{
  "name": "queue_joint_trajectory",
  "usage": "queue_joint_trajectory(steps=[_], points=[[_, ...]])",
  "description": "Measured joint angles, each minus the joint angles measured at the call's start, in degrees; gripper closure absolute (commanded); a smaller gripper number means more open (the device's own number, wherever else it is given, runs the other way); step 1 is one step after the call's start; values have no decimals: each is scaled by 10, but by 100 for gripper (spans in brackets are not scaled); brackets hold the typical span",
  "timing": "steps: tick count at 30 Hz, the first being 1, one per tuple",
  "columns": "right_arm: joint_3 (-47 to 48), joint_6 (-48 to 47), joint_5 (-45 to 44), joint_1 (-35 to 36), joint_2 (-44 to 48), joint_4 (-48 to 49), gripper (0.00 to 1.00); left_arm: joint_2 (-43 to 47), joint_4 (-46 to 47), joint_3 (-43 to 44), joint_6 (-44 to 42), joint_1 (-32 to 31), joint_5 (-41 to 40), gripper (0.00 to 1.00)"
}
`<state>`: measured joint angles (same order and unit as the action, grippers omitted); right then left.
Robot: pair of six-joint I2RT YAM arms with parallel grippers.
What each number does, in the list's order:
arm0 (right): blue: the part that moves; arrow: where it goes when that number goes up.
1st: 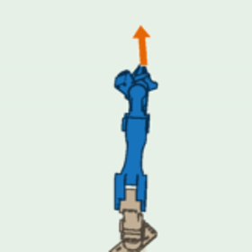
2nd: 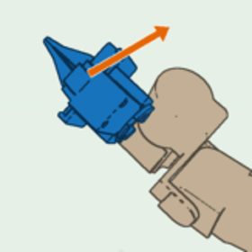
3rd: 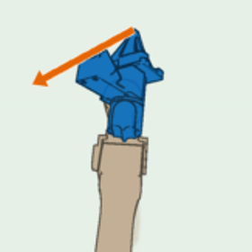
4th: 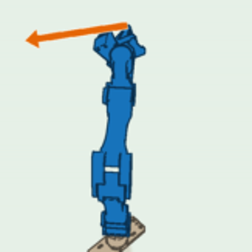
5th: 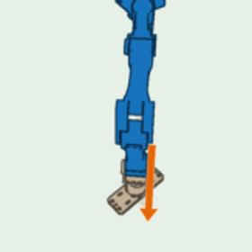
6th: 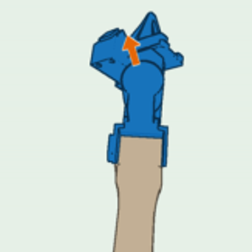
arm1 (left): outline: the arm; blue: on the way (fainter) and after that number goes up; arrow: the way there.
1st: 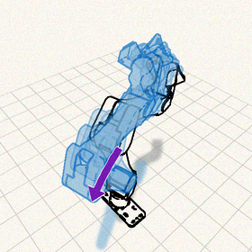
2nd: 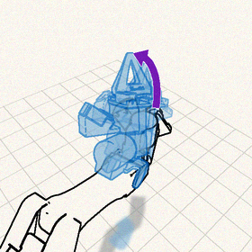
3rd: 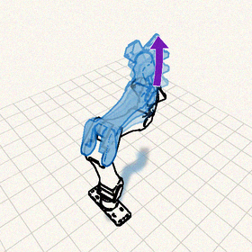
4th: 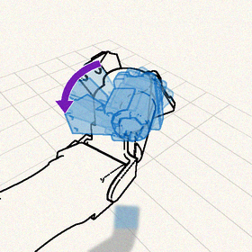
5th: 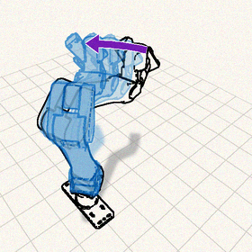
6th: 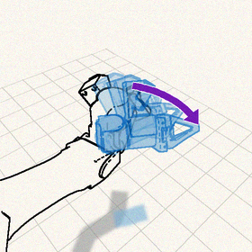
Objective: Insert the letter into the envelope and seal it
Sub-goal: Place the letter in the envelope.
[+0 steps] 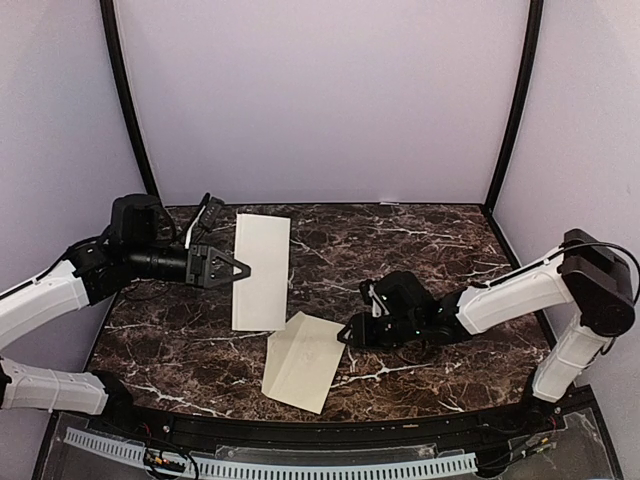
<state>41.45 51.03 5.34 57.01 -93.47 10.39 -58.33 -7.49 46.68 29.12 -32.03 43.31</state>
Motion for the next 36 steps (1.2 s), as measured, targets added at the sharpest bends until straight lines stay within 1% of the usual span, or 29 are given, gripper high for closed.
queue_joint_trajectory(steps=[6, 16, 23, 28, 32, 34, 36], points=[[20, 3, -5, 0, -40, -8, 56, 18, -1, -3, 0, 0, 7, 100], [71, -1, -7, 0, -92, -6, 57, 22, -12, -10, 0, 0, 19, 100], [121, -19, 0, 0, -139, 6, 58, 34, -12, -50, 20, 0, 24, 100], [149, -30, 8, 0, -162, 7, 57, 61, 9, -109, 66, 0, 24, 100], [154, -38, 8, 0, -163, 3, 54, 88, 45, -177, 134, -2, 20, 100], [155, -42, 5, 0, -162, -2, 52, 105, 70, -209, 172, -11, 7, 100], [155, -45, -1, 0, -157, -11, 51, 124, 96, -238, 218, -37, -15, 100]])
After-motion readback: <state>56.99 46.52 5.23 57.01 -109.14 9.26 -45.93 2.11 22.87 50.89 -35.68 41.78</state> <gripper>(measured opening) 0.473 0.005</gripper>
